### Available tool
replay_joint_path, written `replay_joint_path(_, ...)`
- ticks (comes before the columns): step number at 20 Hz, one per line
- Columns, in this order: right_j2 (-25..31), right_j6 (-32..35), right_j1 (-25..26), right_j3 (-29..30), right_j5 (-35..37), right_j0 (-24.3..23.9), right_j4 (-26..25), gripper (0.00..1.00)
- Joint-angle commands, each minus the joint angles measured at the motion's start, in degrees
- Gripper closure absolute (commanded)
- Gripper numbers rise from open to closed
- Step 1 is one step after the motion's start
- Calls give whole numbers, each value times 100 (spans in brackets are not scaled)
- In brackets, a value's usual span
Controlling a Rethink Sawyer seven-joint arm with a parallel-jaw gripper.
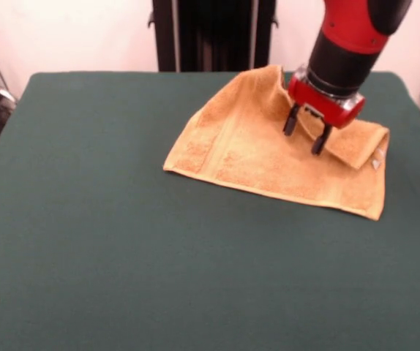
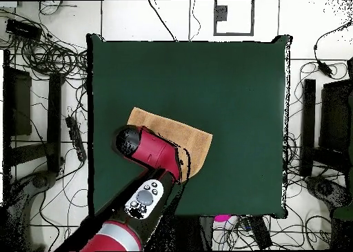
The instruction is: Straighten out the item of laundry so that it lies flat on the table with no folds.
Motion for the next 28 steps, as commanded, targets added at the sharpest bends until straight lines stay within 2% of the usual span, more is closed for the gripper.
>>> replay_joint_path(1, 928, 1858, -175, 666, 16, 172, 464, 0)
replay_joint_path(7, 1190, 1611, -485, 971, 40, -5, 518, 0)
replay_joint_path(14, 1604, 1264, -610, 1244, -308, -331, 574, 0)
replay_joint_path(24, 1782, 1693, -395, 1415, -783, -288, 662, 0)
replay_joint_path(28, 1996, 1624, -612, 1747, -856, -382, 762, 0)
